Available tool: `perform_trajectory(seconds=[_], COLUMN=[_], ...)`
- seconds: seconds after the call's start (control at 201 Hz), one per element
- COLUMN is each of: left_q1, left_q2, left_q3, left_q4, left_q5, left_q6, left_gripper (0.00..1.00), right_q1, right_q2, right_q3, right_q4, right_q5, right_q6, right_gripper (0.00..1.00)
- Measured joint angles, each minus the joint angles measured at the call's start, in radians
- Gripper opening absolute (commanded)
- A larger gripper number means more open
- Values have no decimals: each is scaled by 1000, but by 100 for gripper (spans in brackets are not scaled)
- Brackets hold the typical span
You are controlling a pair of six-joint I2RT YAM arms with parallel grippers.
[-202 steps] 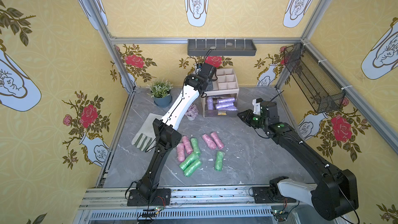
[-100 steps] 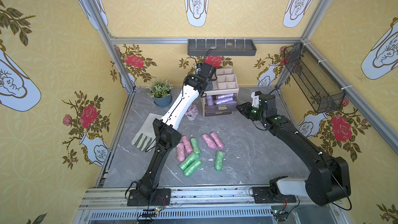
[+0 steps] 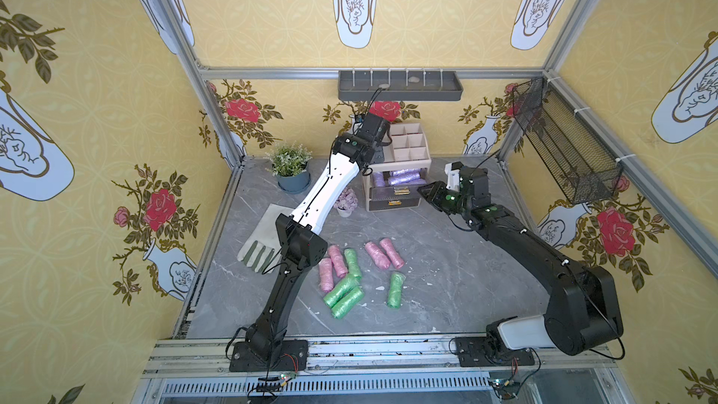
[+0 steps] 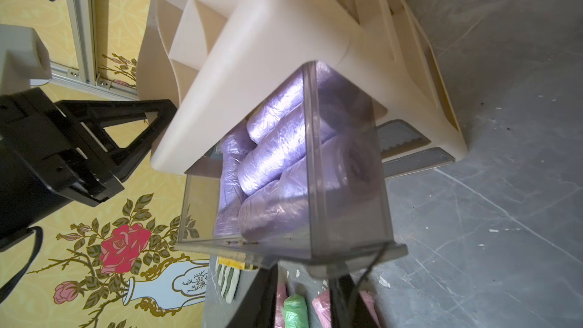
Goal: Sort the rolls of trash bags by color and place them into the drawer
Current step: Close the drawer in the storage box.
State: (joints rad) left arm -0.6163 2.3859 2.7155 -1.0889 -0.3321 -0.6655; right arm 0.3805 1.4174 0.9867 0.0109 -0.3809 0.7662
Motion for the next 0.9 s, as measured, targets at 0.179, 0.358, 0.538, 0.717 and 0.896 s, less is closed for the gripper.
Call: perform_trajectory(seconds=[0.179,0.358,0.538,0.717,0.896], left_q1=[0,0,0,0,0], left_q2=[-5,-7,-8,-8,-8], left_q3=[-9,-14,-15,-15,-16], left_q4=[6,8,8,8,9], left_q5=[1,2,3,3,4], left_q6=[-1,-5,-7,-7,-7], left_gripper=[0,0,0,0,0], right_q1=[24,25,25,25,25], right_q2=[41,81,122,154,193], right_q3=[-10,23,52,80,108], right_q4=[26,71,101,109,140], right_q5=[-6,-5,-2,2,13], right_q6=[24,45,71,84,100], right_gripper=[30,30,30,30,30])
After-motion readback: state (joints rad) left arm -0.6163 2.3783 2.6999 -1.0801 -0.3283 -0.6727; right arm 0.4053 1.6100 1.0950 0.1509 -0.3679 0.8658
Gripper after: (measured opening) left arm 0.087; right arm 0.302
